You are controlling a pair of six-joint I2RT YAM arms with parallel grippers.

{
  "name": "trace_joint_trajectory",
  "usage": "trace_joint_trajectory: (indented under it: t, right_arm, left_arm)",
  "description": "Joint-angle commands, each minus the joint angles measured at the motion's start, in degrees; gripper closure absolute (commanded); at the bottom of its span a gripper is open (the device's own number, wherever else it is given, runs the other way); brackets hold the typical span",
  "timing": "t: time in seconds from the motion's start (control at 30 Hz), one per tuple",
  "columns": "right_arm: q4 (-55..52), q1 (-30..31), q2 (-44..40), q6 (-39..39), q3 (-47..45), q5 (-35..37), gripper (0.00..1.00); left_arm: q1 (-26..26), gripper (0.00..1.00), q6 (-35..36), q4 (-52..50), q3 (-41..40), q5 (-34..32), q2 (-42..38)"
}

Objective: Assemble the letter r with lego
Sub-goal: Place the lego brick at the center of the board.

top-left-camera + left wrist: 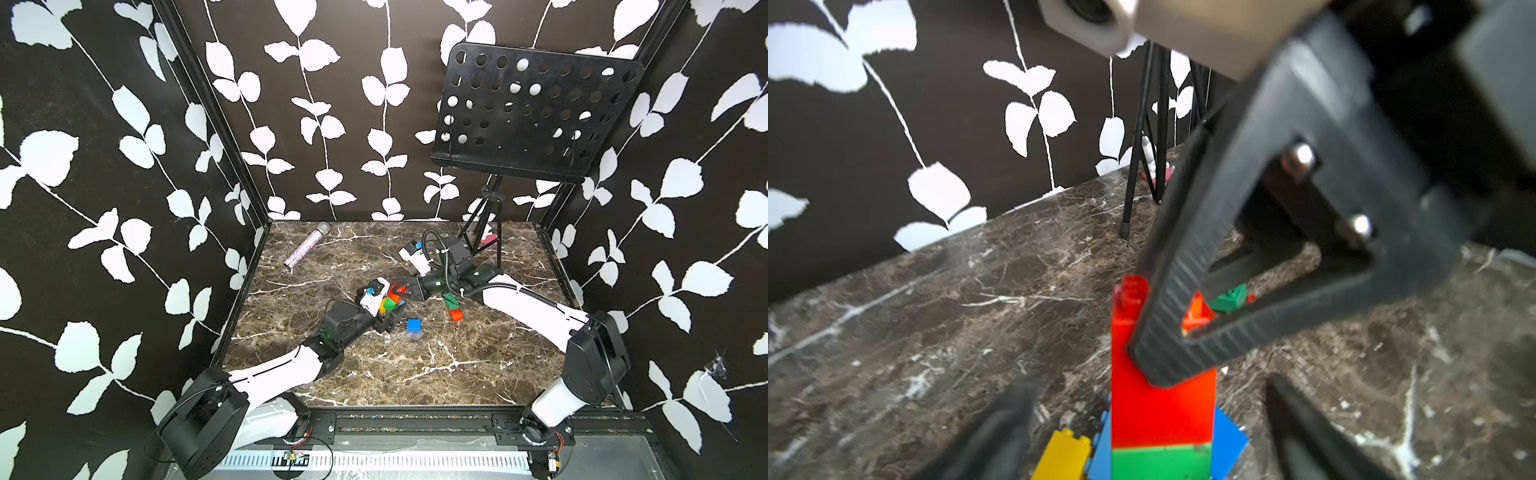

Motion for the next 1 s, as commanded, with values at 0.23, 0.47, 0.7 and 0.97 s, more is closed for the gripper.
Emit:
trace_joint_trajectory:
  t: [0.23, 0.47, 0.7, 0.97]
  right_arm:
    - [1.66, 0.76, -3.64, -6.15, -5.13, 17.68, 0.76]
    - [9.60, 10.89, -7.80, -11.32, -14.99, 22.47, 0.75]
    - [13.63, 15.52, -5.95, -12.87, -19.99, 29.04, 0.75]
    - [18.18, 17.38, -2.70, -15.19, -21.73, 35.23, 0.74]
  left_arm:
    - [0.33, 0.01, -3.08, -30.27, 5.39, -16.62, -23.79]
    - [10.88, 0.01, -16.47, -43.21, 10.59, -20.82, -26.43]
    - [11.57, 0.01, -19.08, -43.62, 14.35, -17.68, -18.51]
    - [11.57, 0.01, -19.91, -42.71, 15.78, -14.16, -11.47]
